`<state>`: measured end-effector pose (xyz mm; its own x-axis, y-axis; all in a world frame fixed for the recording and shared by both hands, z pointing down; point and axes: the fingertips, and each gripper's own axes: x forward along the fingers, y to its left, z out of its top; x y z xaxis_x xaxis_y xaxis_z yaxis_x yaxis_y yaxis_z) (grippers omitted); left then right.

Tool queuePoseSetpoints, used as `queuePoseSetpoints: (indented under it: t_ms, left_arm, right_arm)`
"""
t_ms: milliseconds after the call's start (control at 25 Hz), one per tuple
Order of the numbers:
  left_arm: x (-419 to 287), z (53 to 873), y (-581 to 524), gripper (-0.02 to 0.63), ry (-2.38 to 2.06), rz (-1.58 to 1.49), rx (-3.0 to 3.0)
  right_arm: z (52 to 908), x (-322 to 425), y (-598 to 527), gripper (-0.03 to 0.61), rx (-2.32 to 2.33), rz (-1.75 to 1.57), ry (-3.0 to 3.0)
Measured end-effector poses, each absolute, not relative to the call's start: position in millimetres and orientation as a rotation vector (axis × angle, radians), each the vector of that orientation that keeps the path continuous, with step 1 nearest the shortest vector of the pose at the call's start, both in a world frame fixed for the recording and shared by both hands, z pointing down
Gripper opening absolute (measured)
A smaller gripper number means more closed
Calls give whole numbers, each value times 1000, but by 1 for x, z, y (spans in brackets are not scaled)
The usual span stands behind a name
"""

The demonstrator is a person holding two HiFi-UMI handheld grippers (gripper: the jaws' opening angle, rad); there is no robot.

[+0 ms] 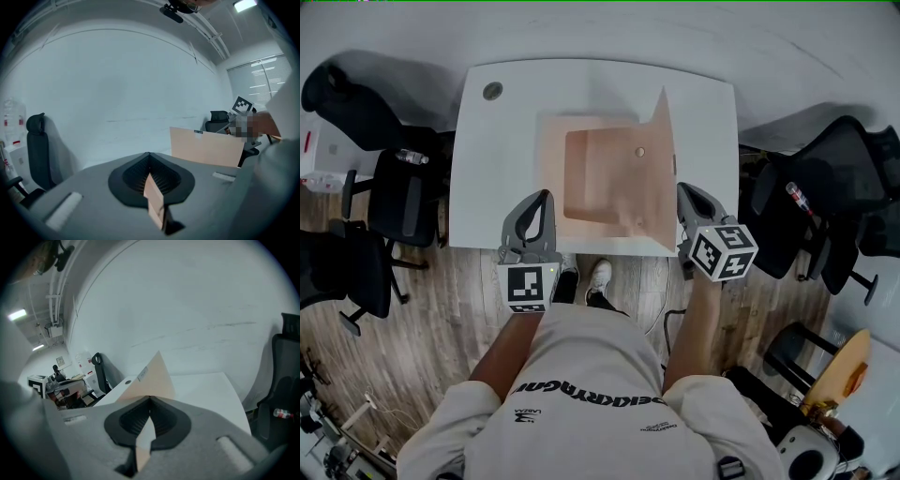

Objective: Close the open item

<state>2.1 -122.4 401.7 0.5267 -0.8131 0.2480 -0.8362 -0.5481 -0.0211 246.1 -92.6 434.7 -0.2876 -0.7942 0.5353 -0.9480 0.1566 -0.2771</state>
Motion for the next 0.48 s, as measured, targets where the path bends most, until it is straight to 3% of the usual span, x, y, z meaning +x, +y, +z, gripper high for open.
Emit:
queuePoseSetpoints:
  t_ms: [480]
  left_arm:
    - [-12, 425, -132, 2, -1446, 388, 2559]
  right_arm:
    - [456, 233, -101, 0, 1621, 892, -2185]
